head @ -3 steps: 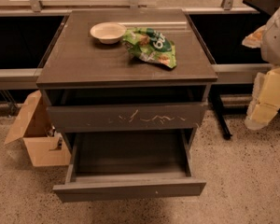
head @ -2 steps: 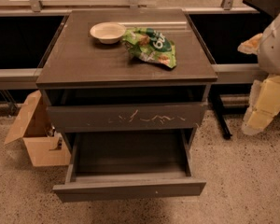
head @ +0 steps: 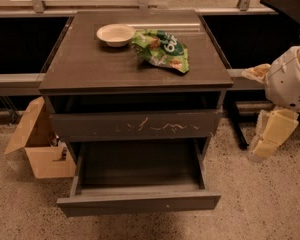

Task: Close middle drawer

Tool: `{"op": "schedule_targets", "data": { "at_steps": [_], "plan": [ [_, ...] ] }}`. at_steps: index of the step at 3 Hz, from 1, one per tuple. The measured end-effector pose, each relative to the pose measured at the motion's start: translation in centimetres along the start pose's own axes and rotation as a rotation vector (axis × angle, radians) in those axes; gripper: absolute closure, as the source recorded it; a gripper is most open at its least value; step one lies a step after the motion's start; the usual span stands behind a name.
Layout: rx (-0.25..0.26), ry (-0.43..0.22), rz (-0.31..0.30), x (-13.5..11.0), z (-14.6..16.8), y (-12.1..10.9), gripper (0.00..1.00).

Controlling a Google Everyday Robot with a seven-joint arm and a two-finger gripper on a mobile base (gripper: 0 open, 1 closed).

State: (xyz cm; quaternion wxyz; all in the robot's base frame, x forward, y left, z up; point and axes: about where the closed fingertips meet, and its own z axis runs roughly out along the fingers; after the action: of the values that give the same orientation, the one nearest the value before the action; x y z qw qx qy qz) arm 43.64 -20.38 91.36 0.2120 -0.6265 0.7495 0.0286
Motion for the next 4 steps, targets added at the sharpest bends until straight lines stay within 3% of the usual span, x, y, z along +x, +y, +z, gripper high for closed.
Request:
{"op": "schedule_targets", "data": {
  "at_steps": [1,2,4],
  "plan": [
    [0.000,0.000,0.000,0.0,0.0,0.0,0.00],
    [-0.048,-0.001,-0.045,-0.2,3.5,2.1,0.00],
    [-0.201,-0.055,-0.109,-0.6,13.7,7.9,0.00]
  ]
}}
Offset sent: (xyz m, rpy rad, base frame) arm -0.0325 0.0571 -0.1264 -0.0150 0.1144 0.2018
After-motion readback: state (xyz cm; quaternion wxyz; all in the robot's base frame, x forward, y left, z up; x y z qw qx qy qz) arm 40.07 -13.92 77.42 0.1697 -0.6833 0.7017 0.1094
